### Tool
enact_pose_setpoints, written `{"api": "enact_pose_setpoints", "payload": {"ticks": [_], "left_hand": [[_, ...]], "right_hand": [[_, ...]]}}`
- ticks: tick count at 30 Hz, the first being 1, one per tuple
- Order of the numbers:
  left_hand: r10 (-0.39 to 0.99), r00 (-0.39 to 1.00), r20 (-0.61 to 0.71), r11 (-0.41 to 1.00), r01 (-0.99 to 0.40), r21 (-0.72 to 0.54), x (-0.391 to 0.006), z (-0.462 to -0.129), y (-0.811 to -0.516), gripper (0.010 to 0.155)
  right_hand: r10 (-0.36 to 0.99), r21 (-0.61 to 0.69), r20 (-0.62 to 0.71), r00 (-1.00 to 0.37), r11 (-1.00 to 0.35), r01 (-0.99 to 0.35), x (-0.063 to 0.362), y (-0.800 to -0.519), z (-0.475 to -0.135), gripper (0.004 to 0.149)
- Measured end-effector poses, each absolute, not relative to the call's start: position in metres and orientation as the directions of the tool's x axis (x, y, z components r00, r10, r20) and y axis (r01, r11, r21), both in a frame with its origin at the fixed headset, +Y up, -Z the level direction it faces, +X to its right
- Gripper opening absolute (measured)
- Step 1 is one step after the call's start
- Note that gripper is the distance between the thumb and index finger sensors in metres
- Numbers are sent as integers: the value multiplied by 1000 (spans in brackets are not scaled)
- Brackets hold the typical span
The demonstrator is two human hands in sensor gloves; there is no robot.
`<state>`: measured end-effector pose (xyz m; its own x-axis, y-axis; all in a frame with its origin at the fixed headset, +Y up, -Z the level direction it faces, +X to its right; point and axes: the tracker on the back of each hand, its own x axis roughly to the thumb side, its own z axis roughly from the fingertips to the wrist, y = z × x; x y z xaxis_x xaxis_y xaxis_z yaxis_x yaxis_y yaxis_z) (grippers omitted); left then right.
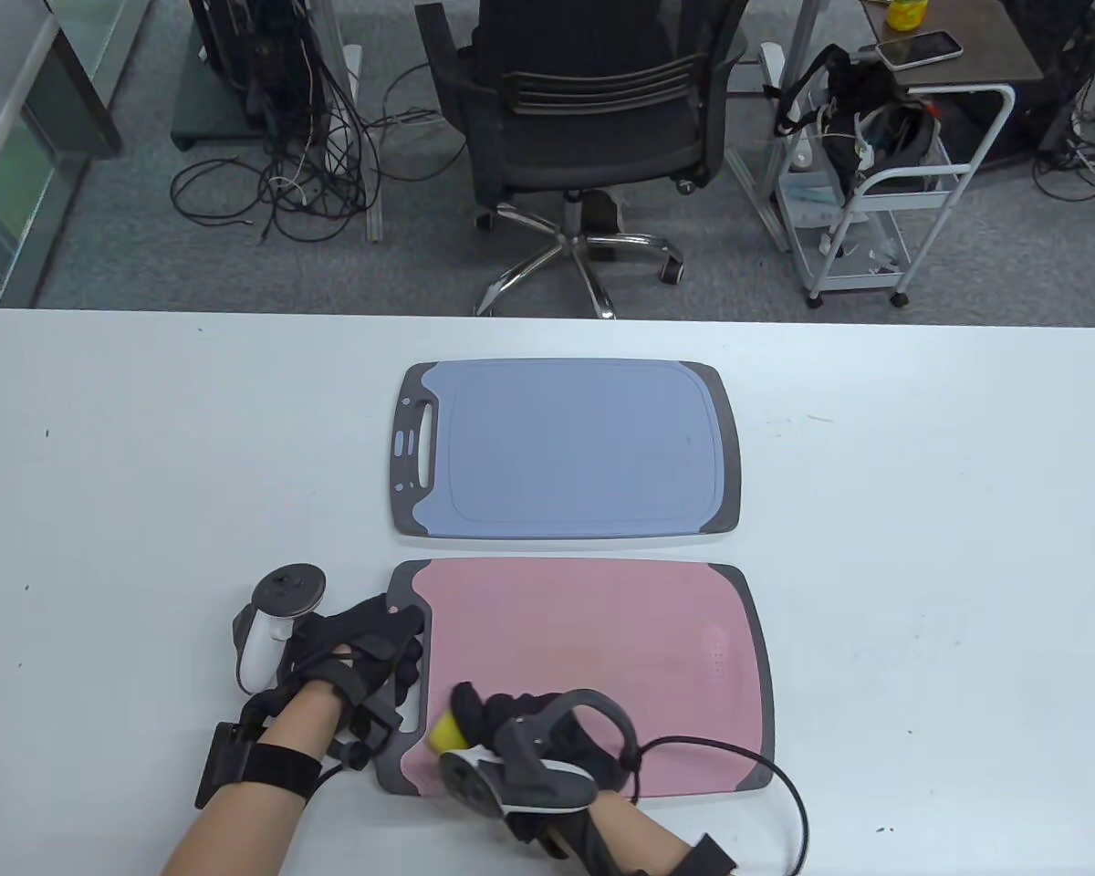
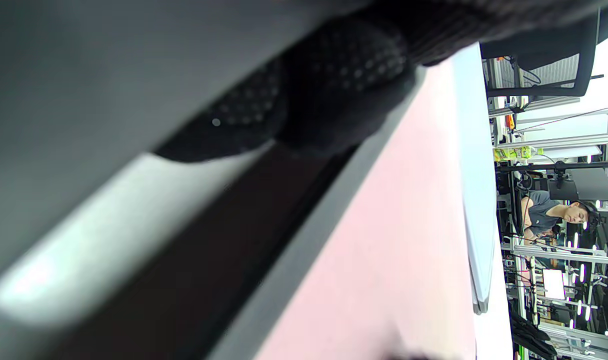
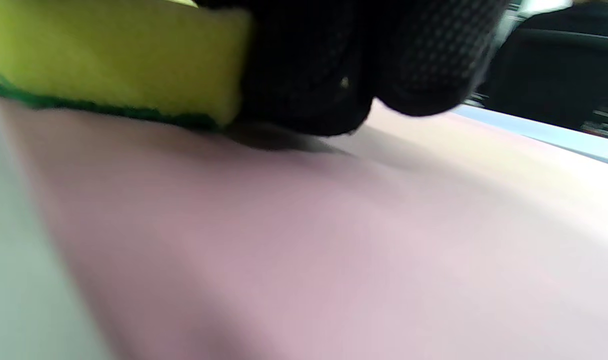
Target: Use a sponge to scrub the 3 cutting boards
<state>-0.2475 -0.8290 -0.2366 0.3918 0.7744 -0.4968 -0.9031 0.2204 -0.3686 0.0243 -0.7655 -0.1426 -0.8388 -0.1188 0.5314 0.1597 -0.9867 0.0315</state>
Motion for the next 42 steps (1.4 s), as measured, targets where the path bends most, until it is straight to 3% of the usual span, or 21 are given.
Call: {"api": "enact_pose_setpoints", "payload": {"ticks": [5, 8, 11, 16, 21, 23, 26, 34, 36, 38, 42], "left_hand": [[772, 406, -488, 243, -899, -364, -248, -237, -829, 51], [771, 409, -488, 248, -899, -361, -248, -237, -829, 51], [770, 412, -487, 254, -898, -359, -248, -237, -829, 51], [770, 411, -488, 254, -899, -357, -248, -237, -829, 50], [772, 399, -494, 238, -903, -358, -248, -237, -829, 51], [772, 398, -495, 236, -903, -358, -248, -237, -829, 51], [772, 398, -495, 237, -903, -357, -247, -237, -829, 51], [771, 410, -487, 258, -901, -350, -247, -237, -829, 51], [772, 410, -486, 257, -900, -352, -247, -237, -829, 51], [772, 409, -487, 255, -900, -352, -247, -237, -829, 51], [773, 408, -485, 256, -901, -349, -247, -236, -829, 51]], "right_hand": [[-57, 116, 169, -984, -990, 77, 166, -774, -147, 72], [-62, 166, 52, -997, -984, 70, 203, -774, -149, 72], [-70, 119, 155, -985, -989, 89, 174, -774, -150, 72], [-30, 68, 535, -844, -995, 79, 30, -767, -141, 74], [-56, 9, 689, -723, -996, 85, -54, -763, -123, 74], [-84, 7, 682, -726, -993, 122, -47, -762, -125, 73], [-99, 24, 593, -799, -990, 141, 2, -765, -133, 72], [-58, 146, 71, -996, -987, 68, 212, -774, -137, 72], [-38, 141, 73, -997, -989, 48, 211, -774, -137, 72], [-73, 123, 183, -980, -988, 97, 180, -773, -138, 73], [-44, 57, 470, -881, -995, 80, 73, -769, -136, 75]]}}
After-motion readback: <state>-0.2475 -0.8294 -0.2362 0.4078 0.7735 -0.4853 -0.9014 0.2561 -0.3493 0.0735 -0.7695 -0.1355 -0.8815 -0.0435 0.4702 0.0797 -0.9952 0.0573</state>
